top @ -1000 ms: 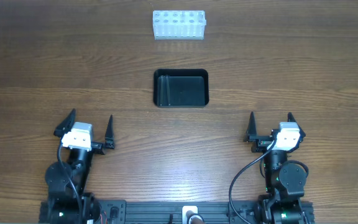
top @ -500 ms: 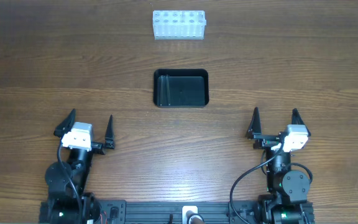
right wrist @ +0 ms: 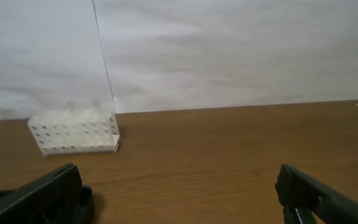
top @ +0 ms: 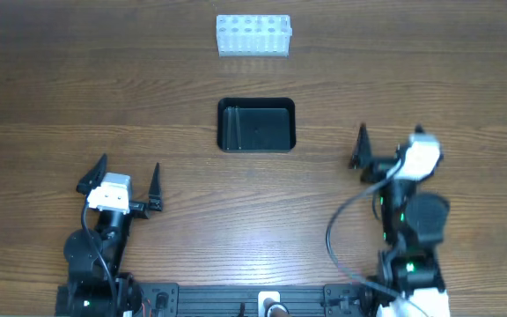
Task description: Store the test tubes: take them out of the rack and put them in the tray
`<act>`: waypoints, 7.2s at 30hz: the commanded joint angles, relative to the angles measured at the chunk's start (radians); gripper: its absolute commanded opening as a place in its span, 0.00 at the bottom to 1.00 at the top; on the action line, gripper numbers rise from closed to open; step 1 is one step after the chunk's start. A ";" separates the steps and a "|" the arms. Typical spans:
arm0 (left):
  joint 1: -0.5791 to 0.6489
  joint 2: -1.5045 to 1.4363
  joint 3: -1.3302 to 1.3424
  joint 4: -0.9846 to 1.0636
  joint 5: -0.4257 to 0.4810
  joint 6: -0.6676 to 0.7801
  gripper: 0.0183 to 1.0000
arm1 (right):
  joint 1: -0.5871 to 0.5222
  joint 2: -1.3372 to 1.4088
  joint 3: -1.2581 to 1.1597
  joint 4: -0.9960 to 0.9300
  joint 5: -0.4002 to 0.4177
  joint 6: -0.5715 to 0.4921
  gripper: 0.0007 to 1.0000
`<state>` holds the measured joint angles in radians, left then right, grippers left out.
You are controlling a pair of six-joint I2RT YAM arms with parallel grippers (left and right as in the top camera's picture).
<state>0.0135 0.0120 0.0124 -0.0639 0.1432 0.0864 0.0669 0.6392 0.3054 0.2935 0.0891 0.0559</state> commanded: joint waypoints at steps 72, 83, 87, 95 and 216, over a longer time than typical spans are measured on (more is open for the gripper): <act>0.005 -0.007 -0.006 0.000 0.009 0.007 1.00 | 0.422 1.671 1.574 -0.421 0.320 0.217 0.93; 0.005 -0.007 -0.006 0.000 0.009 0.007 1.00 | 0.416 1.699 1.574 -0.401 0.320 0.217 0.89; 0.005 -0.007 -0.006 0.000 0.009 0.008 1.00 | 0.415 1.701 1.574 -0.401 0.320 0.217 0.85; 0.005 -0.007 -0.006 0.000 0.009 0.008 1.00 | 0.411 1.701 1.574 -0.403 0.323 0.217 0.69; 0.005 -0.007 -0.006 0.000 0.009 0.008 1.00 | 0.430 1.289 1.613 -0.559 0.372 0.100 0.14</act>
<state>0.0135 0.0109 0.0124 -0.0643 0.1429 0.0864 0.4915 2.0422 1.8946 -0.2306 0.4480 0.1650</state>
